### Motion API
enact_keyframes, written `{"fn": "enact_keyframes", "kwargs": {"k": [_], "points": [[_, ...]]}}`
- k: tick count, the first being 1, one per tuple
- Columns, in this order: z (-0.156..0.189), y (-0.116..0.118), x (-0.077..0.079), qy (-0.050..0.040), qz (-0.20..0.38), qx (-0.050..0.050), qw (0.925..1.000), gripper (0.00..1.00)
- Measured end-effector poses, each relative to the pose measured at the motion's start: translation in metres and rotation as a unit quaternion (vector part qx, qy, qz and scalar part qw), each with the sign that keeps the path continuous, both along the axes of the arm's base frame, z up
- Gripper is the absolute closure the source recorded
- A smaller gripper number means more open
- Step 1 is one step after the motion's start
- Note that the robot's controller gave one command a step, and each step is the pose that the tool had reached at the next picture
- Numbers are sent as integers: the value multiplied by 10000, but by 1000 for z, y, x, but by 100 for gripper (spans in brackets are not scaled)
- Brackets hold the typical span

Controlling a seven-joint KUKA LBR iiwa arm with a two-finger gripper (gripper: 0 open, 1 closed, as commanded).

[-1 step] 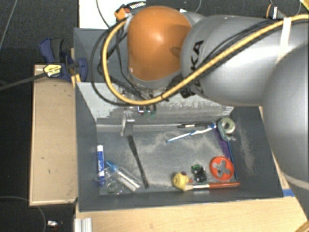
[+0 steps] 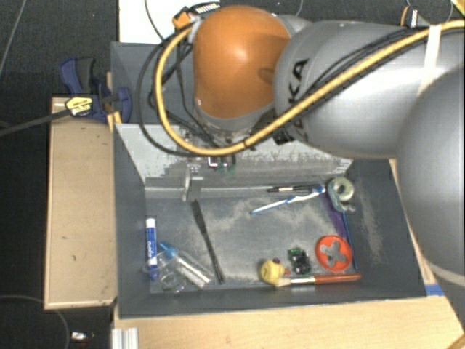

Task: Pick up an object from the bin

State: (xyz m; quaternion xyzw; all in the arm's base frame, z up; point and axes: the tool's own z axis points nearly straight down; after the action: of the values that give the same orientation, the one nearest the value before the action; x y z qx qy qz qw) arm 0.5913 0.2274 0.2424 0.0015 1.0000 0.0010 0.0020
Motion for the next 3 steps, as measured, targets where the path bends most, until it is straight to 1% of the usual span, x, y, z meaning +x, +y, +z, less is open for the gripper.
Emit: {"fn": "enact_keyframes", "kwargs": {"k": [1, 2, 3], "points": [[-176, 15, -100, 49, -91, -11, 9999, 0], [-82, 4, -86, -63, -1113, 33, 9938, 0], [-142, -5, -106, 25, -579, 1, 9983, 0]]}}
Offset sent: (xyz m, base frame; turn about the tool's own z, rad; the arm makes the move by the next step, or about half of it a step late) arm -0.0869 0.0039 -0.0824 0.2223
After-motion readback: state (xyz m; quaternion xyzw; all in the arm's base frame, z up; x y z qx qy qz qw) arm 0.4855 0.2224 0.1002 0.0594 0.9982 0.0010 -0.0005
